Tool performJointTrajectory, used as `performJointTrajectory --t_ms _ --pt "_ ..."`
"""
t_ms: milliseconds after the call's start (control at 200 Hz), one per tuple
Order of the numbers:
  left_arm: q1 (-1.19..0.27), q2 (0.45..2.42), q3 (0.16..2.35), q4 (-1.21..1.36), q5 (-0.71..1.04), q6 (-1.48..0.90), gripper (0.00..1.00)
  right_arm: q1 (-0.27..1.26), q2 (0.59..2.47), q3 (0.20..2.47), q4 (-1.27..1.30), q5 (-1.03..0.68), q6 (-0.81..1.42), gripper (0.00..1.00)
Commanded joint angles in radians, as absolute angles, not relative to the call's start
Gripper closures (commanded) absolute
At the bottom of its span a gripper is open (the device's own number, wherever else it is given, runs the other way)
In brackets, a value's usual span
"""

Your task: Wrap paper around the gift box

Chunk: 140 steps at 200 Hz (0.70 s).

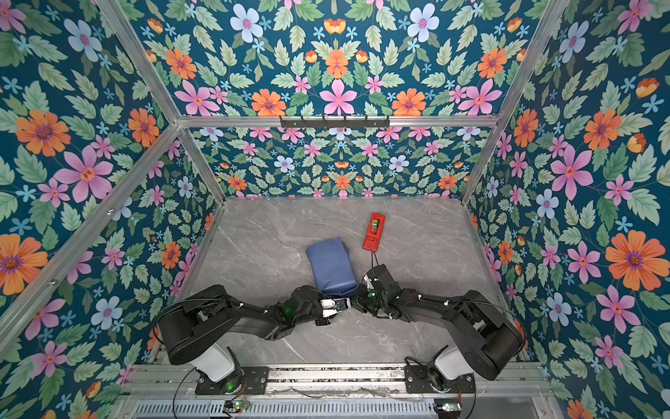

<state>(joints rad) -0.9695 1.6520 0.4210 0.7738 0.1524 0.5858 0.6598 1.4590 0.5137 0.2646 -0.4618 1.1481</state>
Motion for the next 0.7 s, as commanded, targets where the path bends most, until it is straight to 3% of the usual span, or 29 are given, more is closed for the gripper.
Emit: performJointTrajectory --t_ms 0,395,515,695 --pt "-0.971 1.655 0.416 0.837 0.149 0.597 0.77 0.663 1.454 0.512 0.288 -0.451 1.15 1.0" --pt "-0.971 1.655 0.376 0.882 0.151 0.611 0.94 0.662 1.423 0.526 0.236 -0.416 1.131 1.0" --pt "-0.971 1.657 0.365 0.904 0.158 0.612 1.0 0.662 1.37 0.539 0.15 -0.383 1.087 0.88" --pt "-0.97 1.648 0.356 0.924 0.172 0.603 1.0 0.662 1.258 0.617 -0.075 -0.3 0.95 0.75"
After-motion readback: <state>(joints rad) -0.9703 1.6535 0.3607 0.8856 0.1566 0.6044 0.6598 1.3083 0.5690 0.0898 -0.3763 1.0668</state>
